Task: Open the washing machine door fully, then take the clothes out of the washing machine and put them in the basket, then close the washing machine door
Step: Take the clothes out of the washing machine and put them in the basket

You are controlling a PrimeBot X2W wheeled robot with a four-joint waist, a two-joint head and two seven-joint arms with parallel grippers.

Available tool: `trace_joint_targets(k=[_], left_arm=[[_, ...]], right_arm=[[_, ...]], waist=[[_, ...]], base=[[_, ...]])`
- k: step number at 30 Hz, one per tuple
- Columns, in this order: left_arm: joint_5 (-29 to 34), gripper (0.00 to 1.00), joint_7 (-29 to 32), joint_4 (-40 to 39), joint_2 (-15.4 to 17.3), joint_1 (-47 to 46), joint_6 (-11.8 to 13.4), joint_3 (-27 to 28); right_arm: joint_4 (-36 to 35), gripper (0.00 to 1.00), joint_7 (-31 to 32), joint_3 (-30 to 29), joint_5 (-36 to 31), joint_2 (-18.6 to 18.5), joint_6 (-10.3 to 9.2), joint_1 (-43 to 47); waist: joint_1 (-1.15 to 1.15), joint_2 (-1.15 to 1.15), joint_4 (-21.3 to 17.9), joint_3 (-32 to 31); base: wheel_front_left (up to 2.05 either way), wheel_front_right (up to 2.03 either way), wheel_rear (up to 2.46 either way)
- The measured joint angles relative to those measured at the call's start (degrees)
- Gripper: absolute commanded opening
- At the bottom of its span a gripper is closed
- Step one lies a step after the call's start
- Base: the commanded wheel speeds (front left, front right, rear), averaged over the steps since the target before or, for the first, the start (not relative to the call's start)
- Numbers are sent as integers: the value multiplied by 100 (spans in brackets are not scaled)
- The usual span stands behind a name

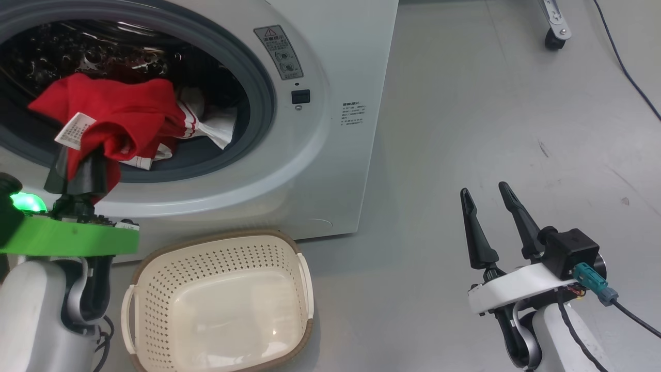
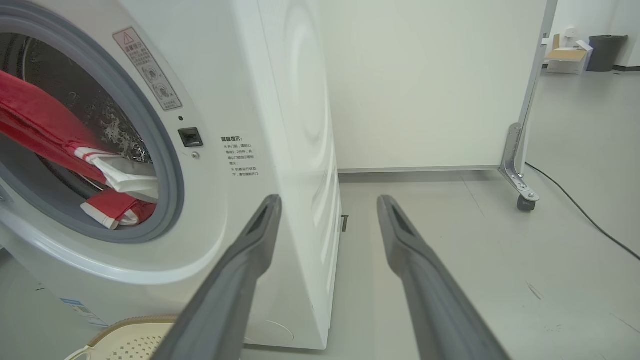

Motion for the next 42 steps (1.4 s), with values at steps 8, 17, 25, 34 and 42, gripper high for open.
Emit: trace_joint_targets(k=[8, 17, 25, 34, 42], left_arm=[[60, 0, -2, -688, -5, 36, 0, 380], [65, 0, -27, -1050, -40, 38, 0, 493], [45, 0, 108, -582, 23, 646, -15, 108], [-192, 0, 786, 64, 76, 1054, -14, -53], [-301, 0, 1203, 578, 132, 1047, 68, -102]], right_arm=[[8, 100, 0, -15, 0, 0, 18, 25], [9, 100, 0, -20, 0, 0, 26, 60], [13, 100, 1, -14, 0, 2, 45, 68], [-15, 100, 0, 22, -10, 5, 48, 77], [-97, 100, 0, 83, -62, 8, 48, 54]], waist=[[0, 0, -32, -20], [0, 0, -42, -18], [0, 0, -58, 8], [0, 0, -98, 232], [0, 0, -213, 665]], base=[[0, 0, 0], [0, 0, 0], [0, 0, 0], [0, 0, 0], [0, 0, 0]])
